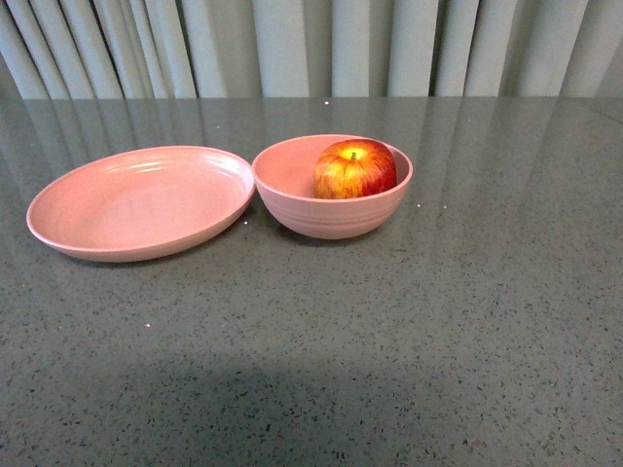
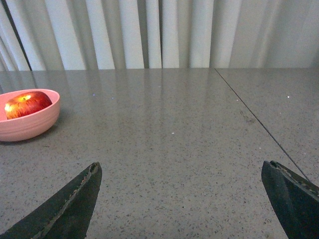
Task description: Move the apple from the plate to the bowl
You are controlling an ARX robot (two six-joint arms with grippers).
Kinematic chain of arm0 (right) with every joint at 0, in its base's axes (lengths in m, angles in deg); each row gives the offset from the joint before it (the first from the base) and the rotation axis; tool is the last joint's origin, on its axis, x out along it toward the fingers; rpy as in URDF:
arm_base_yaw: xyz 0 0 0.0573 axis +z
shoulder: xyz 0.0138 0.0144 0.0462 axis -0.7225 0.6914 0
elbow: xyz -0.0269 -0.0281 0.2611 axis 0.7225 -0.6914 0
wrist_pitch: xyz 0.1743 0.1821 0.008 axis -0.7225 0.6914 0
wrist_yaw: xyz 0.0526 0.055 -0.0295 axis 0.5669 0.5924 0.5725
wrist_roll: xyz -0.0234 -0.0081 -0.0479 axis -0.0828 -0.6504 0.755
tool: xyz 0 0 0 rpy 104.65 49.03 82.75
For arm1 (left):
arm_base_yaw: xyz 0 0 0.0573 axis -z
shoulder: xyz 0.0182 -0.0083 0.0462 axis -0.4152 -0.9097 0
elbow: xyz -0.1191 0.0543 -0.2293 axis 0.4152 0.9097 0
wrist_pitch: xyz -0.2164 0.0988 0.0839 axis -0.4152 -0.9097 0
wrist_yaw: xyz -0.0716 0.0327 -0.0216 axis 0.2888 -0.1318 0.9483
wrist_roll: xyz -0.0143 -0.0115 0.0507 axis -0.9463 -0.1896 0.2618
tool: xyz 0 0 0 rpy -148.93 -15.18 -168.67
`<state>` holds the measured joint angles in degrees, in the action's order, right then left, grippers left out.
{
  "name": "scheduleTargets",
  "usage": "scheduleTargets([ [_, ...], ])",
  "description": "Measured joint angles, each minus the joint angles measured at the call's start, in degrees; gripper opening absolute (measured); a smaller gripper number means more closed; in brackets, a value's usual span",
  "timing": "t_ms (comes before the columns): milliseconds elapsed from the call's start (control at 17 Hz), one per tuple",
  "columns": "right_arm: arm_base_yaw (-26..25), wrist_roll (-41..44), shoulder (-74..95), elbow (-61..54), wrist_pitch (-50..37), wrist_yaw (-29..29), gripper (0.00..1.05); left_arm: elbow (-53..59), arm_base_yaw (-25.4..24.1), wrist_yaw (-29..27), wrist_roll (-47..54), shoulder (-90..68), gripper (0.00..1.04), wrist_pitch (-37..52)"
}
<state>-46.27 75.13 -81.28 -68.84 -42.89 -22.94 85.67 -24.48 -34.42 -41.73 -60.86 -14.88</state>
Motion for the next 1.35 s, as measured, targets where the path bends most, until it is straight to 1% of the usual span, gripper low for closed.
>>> scheduleTargets([
  [59,0.0,0.0,0.0,0.0,0.0,0.0,0.98,0.0,0.0,-0.02,-0.02,0.0,0.08,0.0],
  [294,0.0,0.0,0.0,0.0,-0.02,0.0,0.98,0.0,0.0,0.0,-0.02,0.0,0.55,0.0],
  [471,0.0,0.0,0.0,0.0,-0.02,0.0,0.98,0.0,0.0,0.0,-0.02,0.0,0.93,0.0],
  [529,0.0,0.0,0.0,0.0,0.0,0.0,0.98,0.0,0.0,-0.02,0.0,0.0,1.0,0.0],
  [588,0.0,0.0,0.0,0.0,0.0,0.0,0.98,0.0,0.0,-0.02,-0.02,0.0,0.97,0.0],
  [1353,0.0,0.0,0.0,0.0,0.0,0.0,0.98,0.0,0.0,-0.02,-0.02,0.0,0.98,0.0],
])
